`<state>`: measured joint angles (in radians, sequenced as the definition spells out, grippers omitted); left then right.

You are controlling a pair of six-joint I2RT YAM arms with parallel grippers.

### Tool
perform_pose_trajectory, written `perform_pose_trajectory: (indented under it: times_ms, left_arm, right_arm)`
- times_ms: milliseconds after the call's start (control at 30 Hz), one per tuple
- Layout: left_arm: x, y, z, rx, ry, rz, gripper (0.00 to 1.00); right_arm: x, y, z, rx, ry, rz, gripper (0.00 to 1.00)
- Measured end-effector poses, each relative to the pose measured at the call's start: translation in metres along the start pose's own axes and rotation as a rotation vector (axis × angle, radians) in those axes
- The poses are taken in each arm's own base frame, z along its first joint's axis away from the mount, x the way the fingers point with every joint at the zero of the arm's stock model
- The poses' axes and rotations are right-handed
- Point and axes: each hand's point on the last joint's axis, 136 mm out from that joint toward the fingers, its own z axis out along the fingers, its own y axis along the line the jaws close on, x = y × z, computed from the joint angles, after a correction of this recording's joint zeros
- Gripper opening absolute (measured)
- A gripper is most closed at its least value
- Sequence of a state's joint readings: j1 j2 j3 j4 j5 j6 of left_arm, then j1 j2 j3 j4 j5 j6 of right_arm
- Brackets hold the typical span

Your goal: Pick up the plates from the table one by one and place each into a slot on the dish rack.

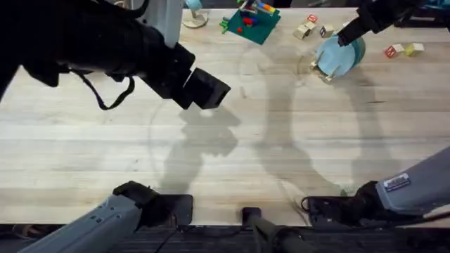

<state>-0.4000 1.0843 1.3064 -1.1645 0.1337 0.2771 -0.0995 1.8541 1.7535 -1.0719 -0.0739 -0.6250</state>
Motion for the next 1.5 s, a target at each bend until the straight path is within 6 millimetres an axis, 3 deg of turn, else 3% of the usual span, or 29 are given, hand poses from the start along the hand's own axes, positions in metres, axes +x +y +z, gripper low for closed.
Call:
perform_pose_trajectory:
  times_ms: [100,200,233,633,733,900,1200,1333,1500]
  left_arm:
    - [0.0,0.0,0.0,0.0,0.0,0.0,0.994]
    - [0.0,0.0,0.0,0.0,0.0,0.0,0.995]
    - [0.0,0.0,0.0,0.0,0.0,0.0,0.995]
    - [0.0,0.0,0.0,0.0,0.0,0.0,0.995]
    - [0.0,0.0,0.0,0.0,0.0,0.0,0.995]
    - [0.0,0.0,0.0,0.0,0.0,0.0,0.994]
    - [0.0,0.0,0.0,0.0,0.0,0.0,0.993]
    - [0.0,0.0,0.0,0.0,0.0,0.0,0.995]
    - [0.0,0.0,0.0,0.0,0.0,0.0,0.995]
  right_arm:
    - [-0.002,0.004,-0.018,0.016,-0.027,0.012,0.5]
    - [-0.003,0.007,-0.043,0.045,-0.071,0.028,0.923]
    - [-0.003,0.008,-0.051,0.054,-0.083,0.03,0.972]
    - [0.012,0.029,-0.134,0.13,-0.216,0.104,0.996]
    - [0.025,0.04,-0.146,0.144,-0.242,0.116,0.996]
    - [0.052,0.061,-0.14,0.141,-0.25,0.137,0.996]
    - [0.103,0.128,-0.105,0.029,-0.168,0.115,0.996]
    - [0.111,0.146,-0.095,-0.009,-0.137,0.091,0.996]
    - [0.109,0.155,-0.094,-0.026,-0.136,0.062,0.996]
